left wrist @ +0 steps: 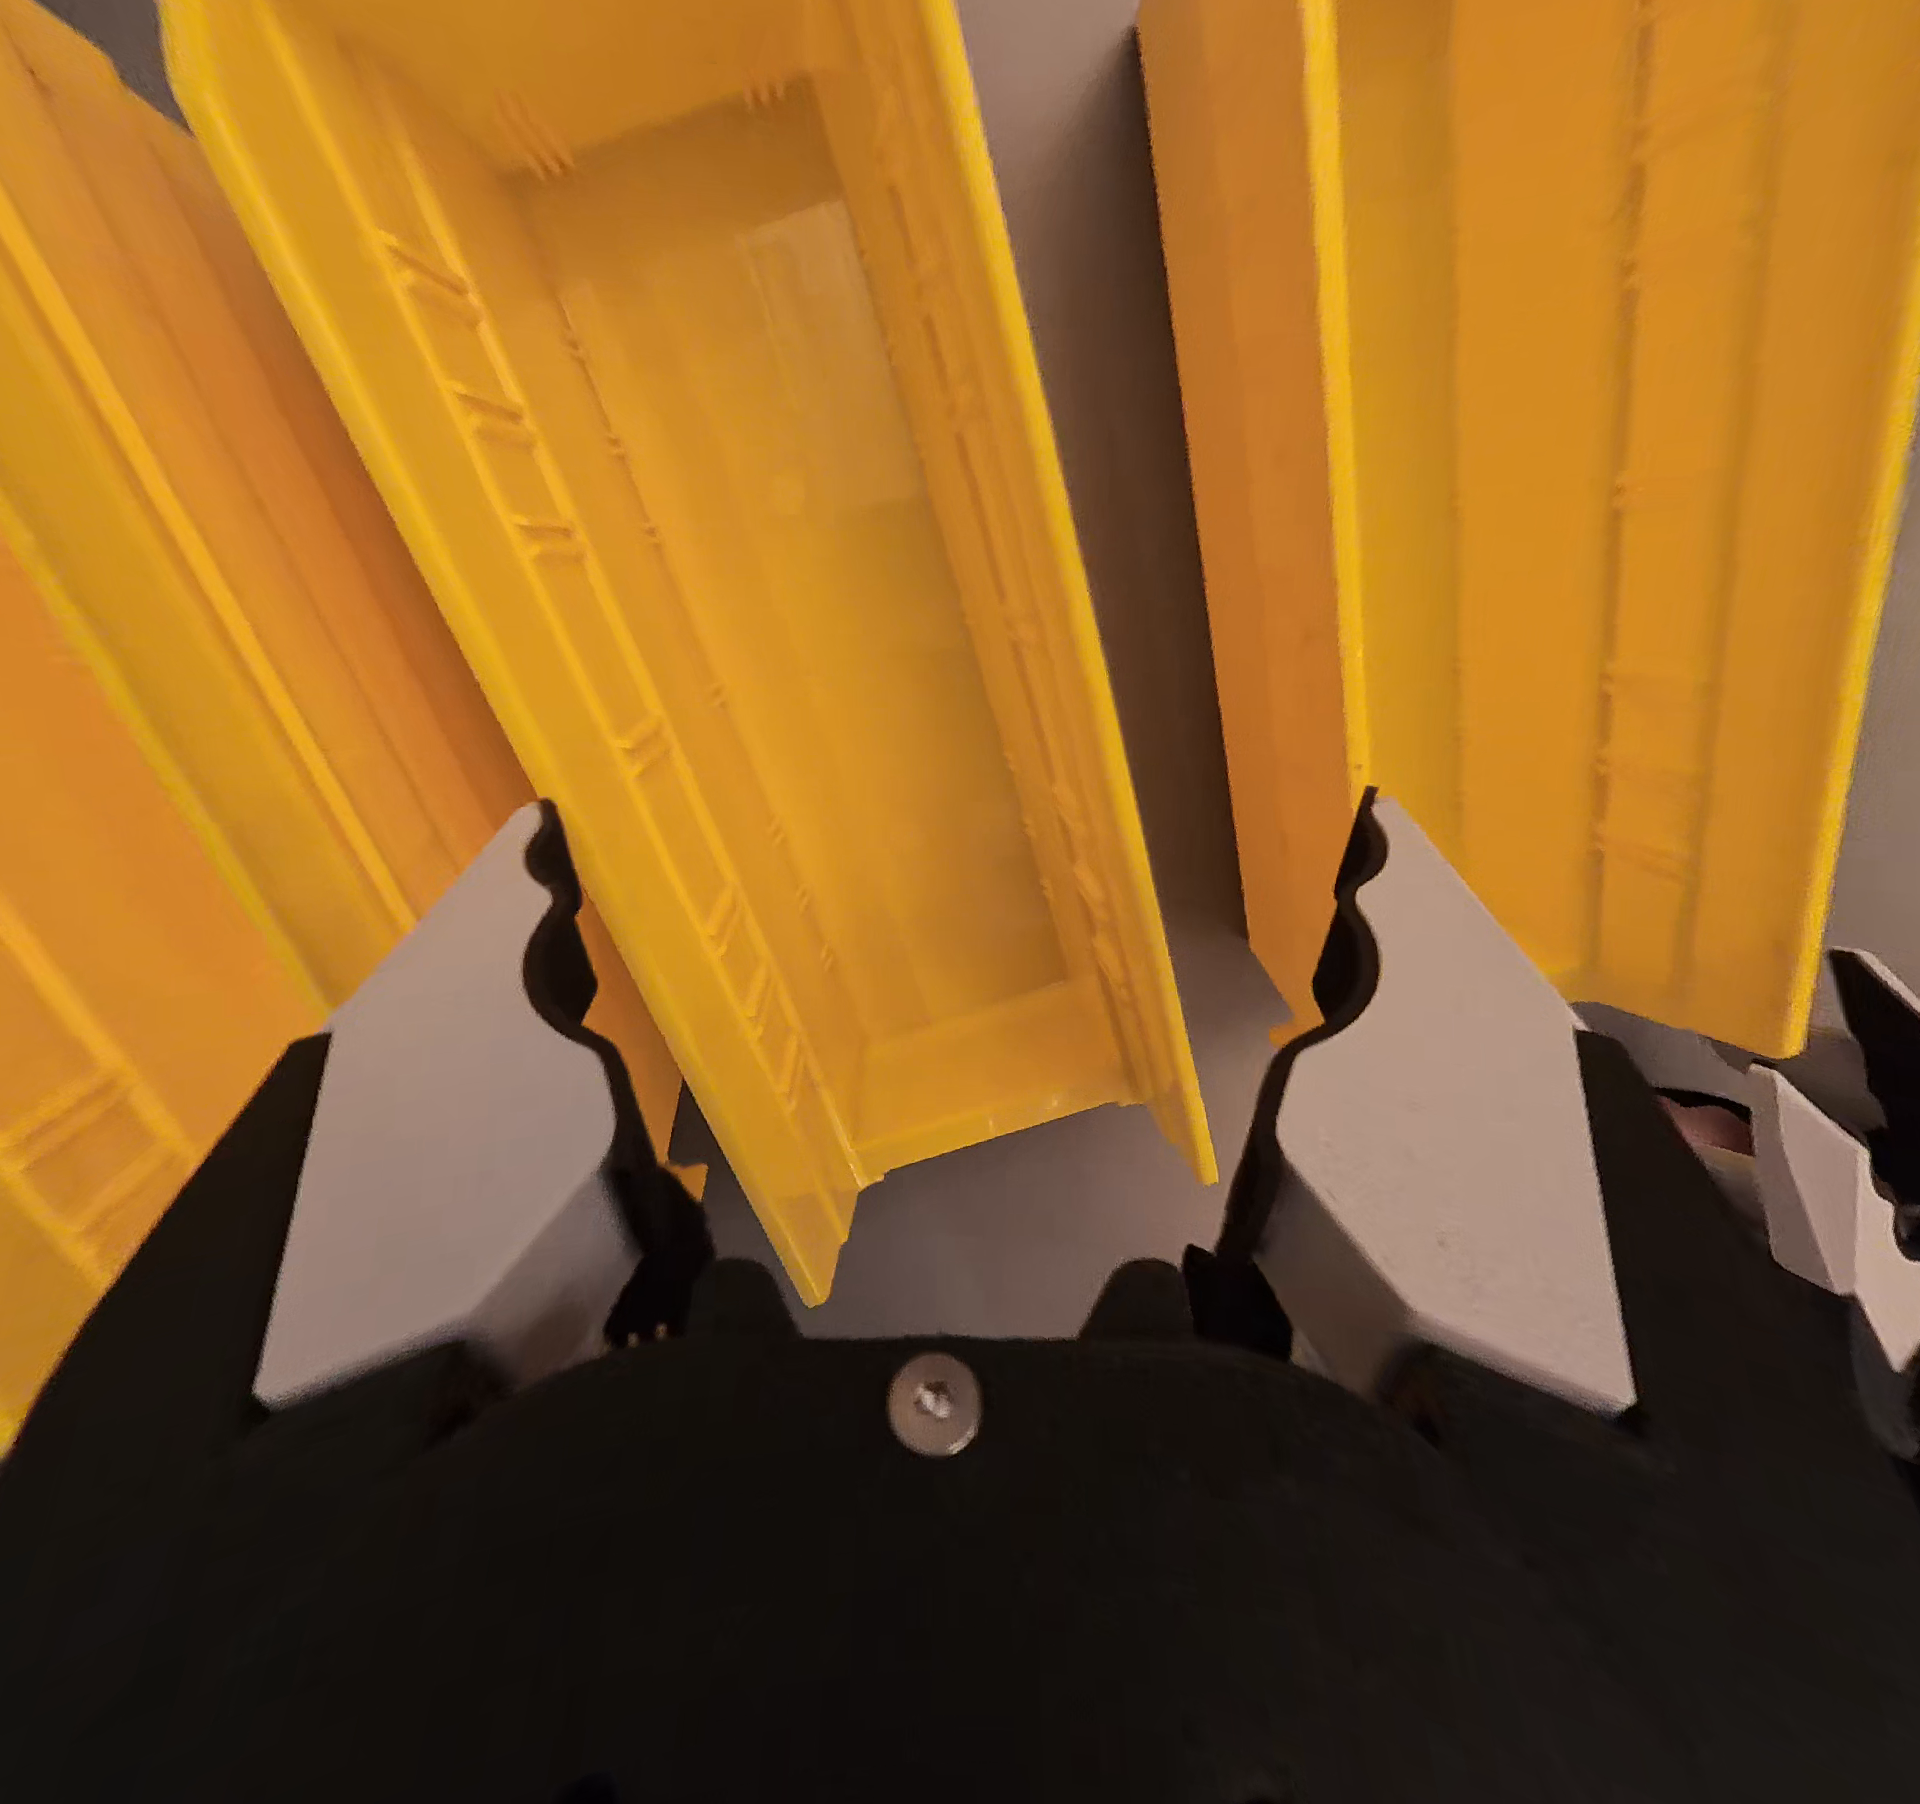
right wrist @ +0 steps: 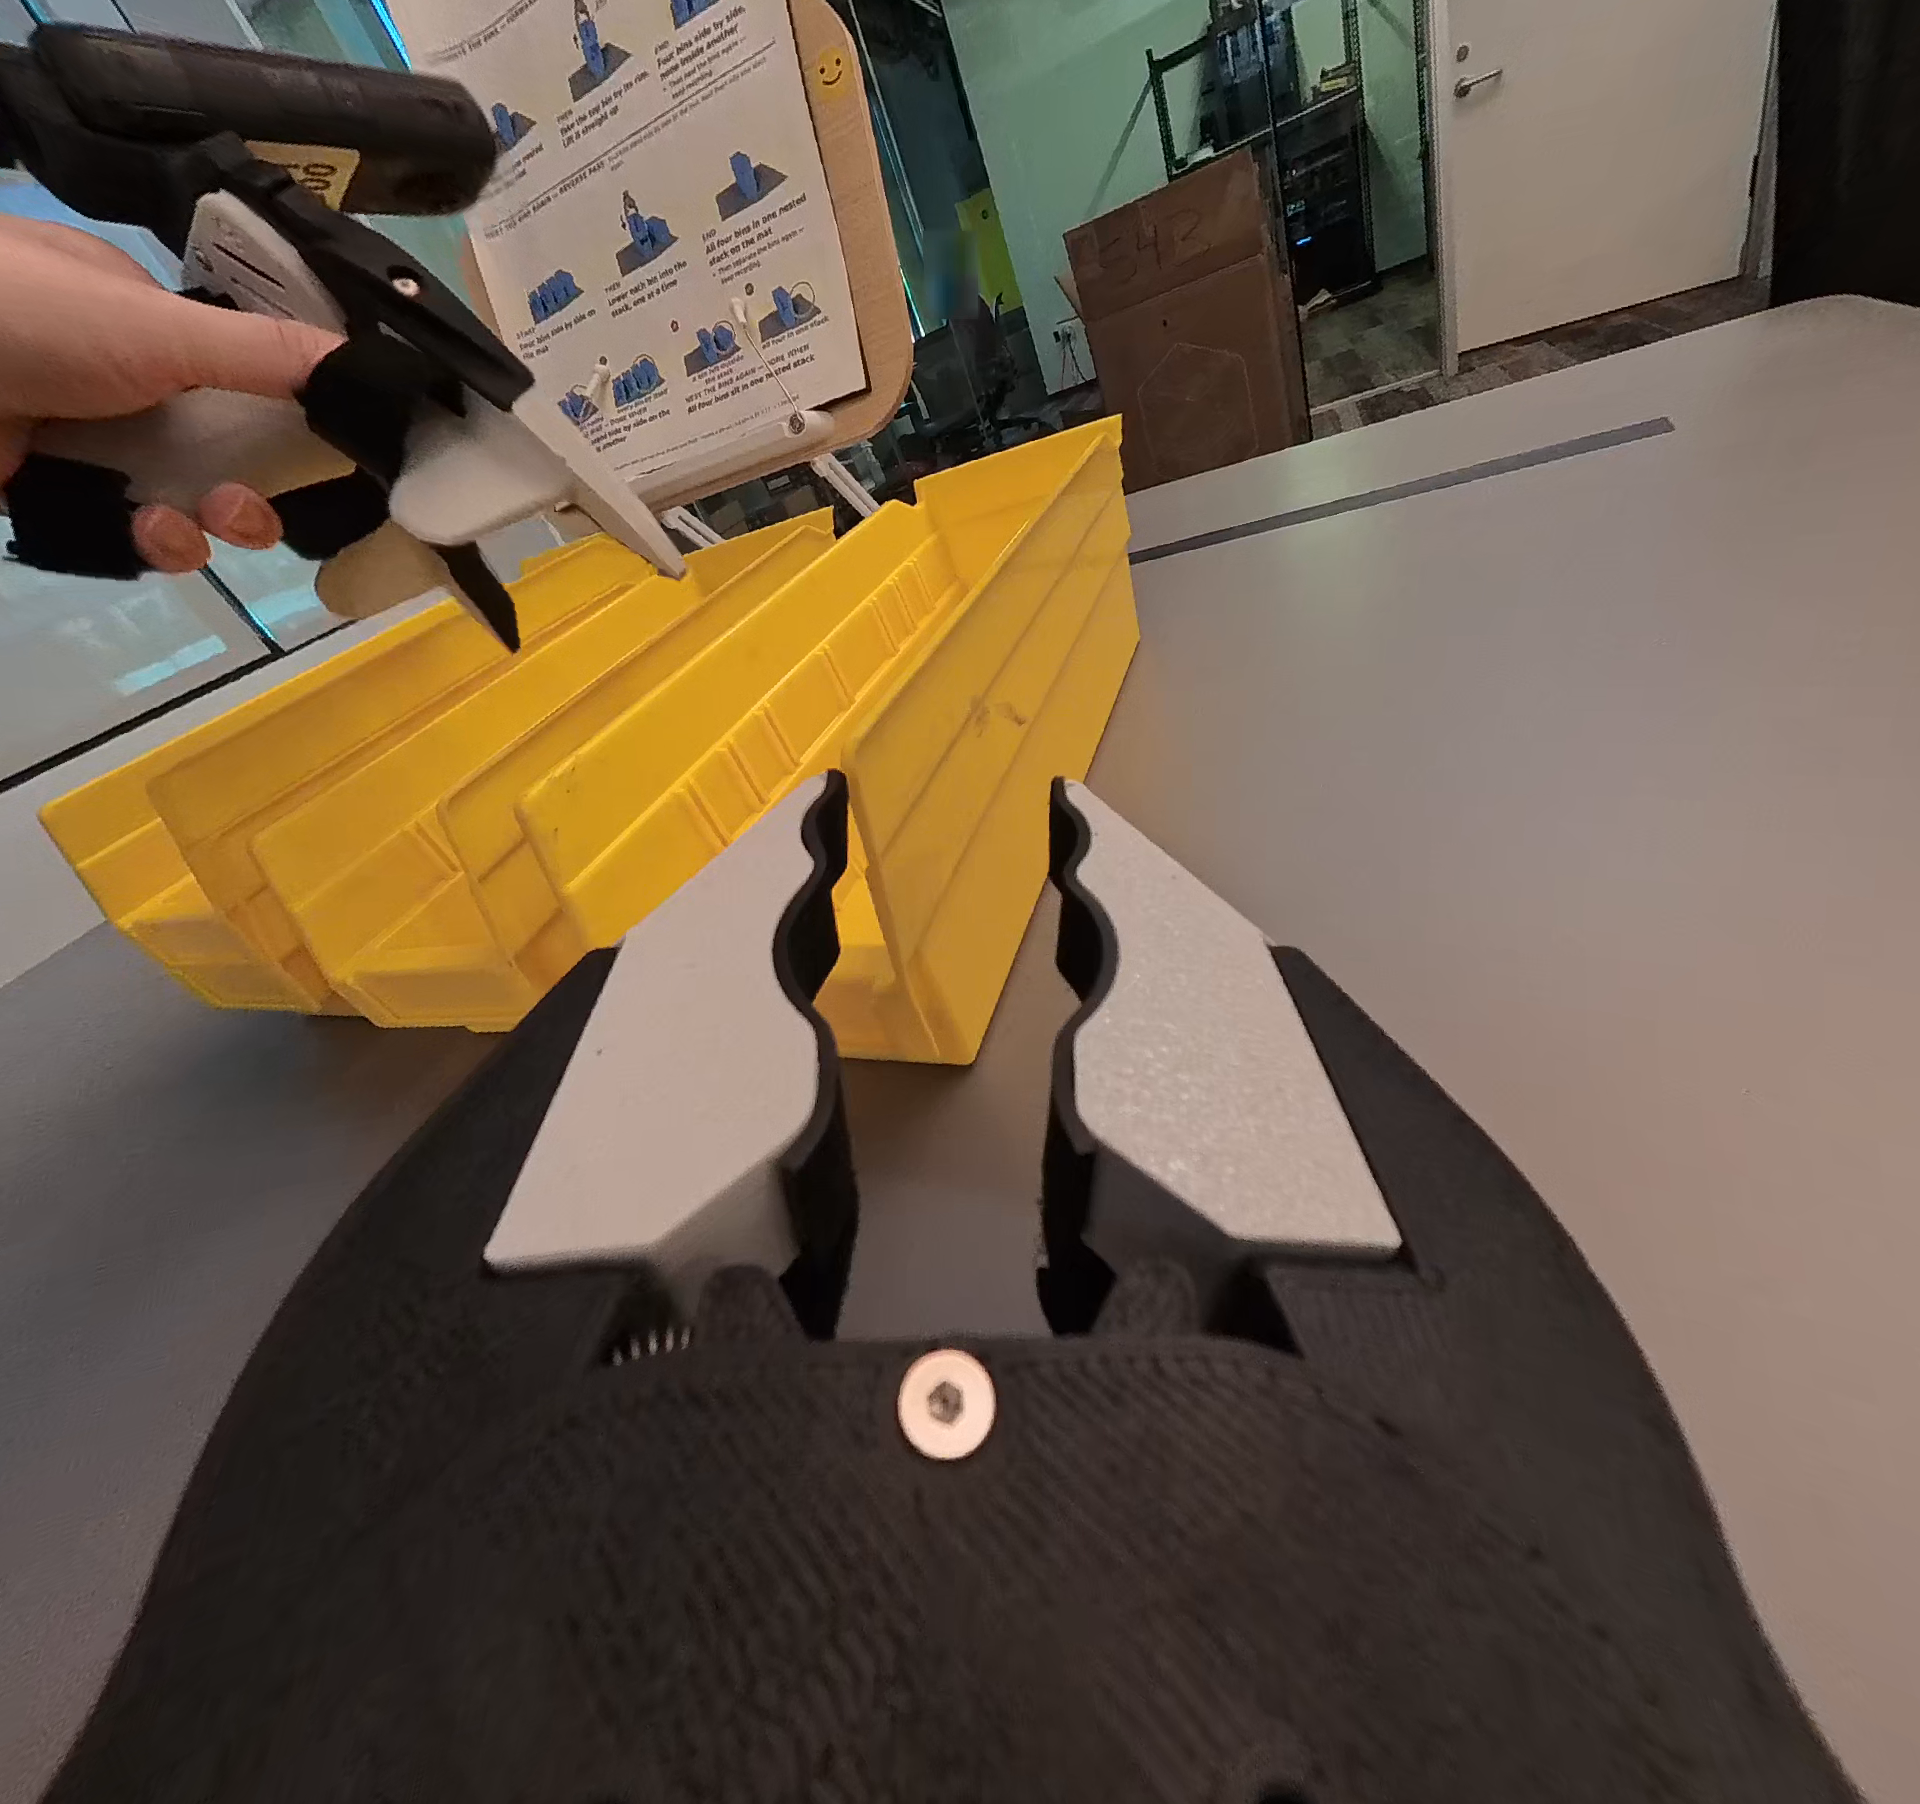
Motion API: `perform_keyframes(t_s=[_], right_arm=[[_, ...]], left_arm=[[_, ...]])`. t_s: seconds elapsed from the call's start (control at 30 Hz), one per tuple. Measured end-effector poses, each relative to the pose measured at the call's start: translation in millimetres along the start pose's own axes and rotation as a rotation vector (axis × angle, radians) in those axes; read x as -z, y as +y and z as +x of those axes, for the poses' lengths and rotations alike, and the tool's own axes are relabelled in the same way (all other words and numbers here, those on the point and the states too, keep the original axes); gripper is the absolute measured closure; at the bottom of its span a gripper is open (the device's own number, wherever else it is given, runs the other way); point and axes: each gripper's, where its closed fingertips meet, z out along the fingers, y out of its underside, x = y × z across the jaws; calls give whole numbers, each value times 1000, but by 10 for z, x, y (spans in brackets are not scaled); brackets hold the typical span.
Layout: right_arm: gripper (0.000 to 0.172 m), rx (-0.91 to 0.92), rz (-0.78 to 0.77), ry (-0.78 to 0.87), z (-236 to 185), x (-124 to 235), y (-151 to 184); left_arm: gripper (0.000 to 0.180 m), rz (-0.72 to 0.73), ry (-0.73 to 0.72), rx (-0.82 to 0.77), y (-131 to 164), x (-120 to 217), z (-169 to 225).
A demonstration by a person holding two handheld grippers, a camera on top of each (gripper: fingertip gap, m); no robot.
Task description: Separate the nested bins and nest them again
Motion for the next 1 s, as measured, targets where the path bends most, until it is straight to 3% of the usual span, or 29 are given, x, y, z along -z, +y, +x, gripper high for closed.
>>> perform_keyframes(t_s=[0.1, 0.27, 0.43, 0.5, 0.6, 0.67, 0.73, 0.83, 1.0], right_arm=[[134, -2, -2, 1, 8, 0, -1], [133, -5, -9, -1, 12, -10, 9], [129, -5, 2, 3, 13, 1, -12], [129, -20, 38, 12, 42, 30, -79], [129, -5, 17, 46, 42, 38, -151], [112, -9, -84, -16, -283, -79, -250], [86, 48, -229, -100, -809, -308, -350], [61, 187, -488, -95, -1463, -748, -304], [37, 406, -780, 146, -1766, -1558, -43]], left_arm=[[48, 106, 72, -48, -139, 247, 80], [59, 462, 162, -182, -317, 1084, -114], [59, 859, 401, -182, -133, 2045, -673], [76, 1029, 534, -222, 19, 2393, -945], [80, 1286, 618, -258, 194, 2772, -1497], [81, 1403, 625, -257, 229, 2907, -1868], [80, 1440, 656, -252, 167, 2976, -2116], [89, 1409, 802, -348, 121, 3098, -2098], [84, 1392, 740, -463, 142, 3123, -2136]])
